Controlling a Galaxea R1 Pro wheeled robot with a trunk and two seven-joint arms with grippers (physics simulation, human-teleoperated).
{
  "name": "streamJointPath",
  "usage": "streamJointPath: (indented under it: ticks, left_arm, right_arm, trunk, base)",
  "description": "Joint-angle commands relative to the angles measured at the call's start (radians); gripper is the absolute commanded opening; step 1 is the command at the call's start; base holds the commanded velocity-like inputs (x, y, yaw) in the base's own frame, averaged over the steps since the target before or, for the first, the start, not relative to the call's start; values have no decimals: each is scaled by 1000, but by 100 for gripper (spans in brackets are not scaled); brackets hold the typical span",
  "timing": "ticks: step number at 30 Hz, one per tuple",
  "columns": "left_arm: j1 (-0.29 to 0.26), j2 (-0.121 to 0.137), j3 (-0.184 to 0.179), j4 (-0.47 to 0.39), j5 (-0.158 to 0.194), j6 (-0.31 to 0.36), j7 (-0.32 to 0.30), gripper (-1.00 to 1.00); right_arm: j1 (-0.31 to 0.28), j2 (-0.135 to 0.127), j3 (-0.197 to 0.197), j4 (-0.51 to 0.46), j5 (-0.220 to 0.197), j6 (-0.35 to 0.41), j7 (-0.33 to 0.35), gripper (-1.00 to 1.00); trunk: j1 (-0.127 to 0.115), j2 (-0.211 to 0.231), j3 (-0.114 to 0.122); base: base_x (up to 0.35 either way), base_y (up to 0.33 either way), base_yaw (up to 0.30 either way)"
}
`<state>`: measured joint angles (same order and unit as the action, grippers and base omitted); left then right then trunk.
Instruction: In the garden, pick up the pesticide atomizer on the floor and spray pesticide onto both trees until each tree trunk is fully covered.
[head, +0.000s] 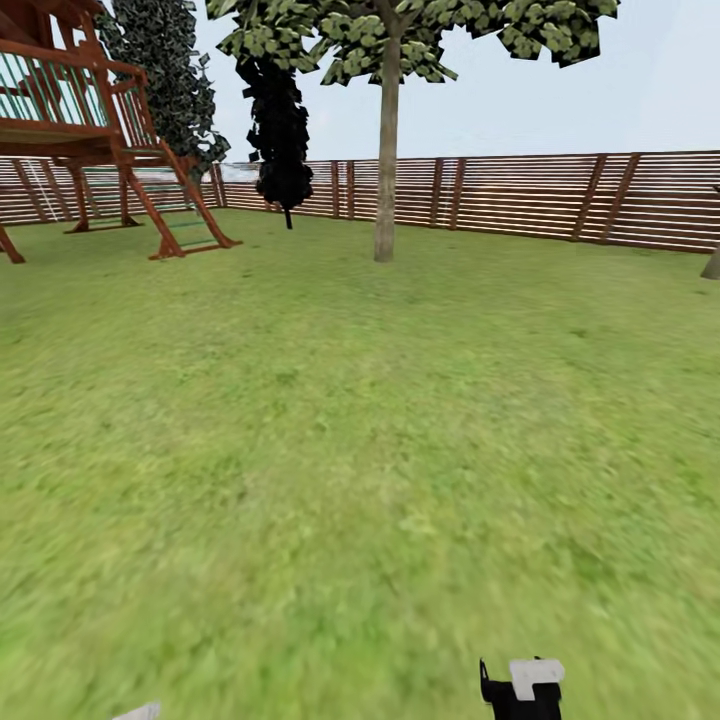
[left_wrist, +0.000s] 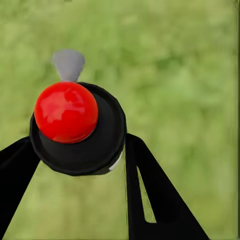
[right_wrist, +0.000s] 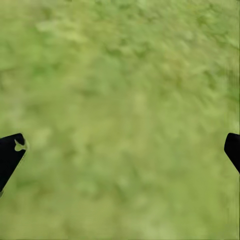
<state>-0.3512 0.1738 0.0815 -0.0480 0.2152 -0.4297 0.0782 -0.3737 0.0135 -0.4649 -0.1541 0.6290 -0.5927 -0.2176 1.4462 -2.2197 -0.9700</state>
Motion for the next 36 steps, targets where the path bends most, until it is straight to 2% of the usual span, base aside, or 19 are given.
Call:
streamJointPath:
  ticks: [1, 16, 21, 25, 36]
  left_arm:
    - [1, 0, 7, 0, -3, -3, 0, -100]
    - [1, 1, 7, 0, -2, -3, -1, -100]
    - [1, 1, 7, 0, -2, -3, -2, -100]
    - [1, 1, 7, 0, -2, -3, -2, -100]
    - [1, 1, 7, 0, -3, -3, -2, -100]
  right_arm:
    - [-1, 2, -5, 2, 11, -1, -7, 100]
    - [4, 2, -4, 2, 11, 2, -6, 100]
    - [19, 2, -5, 117, 10, 4, -5, 100]
    - [40, -1, -6, 128, 10, 5, -6, 100]
    - [42, 2, -6, 130, 10, 5, -6, 100]
  trunk:
    - [0, 0, -1]
    - [0, 0, -1]
    - [0, 0, -1]
    - [0, 0, -1]
    - [0, 0, -1]
  base:
    - [340, 0, -2]
    - [339, -21, 0]
    - [339, 0, 0]
    - [339, 0, 0]
    - [339, 0, 0]
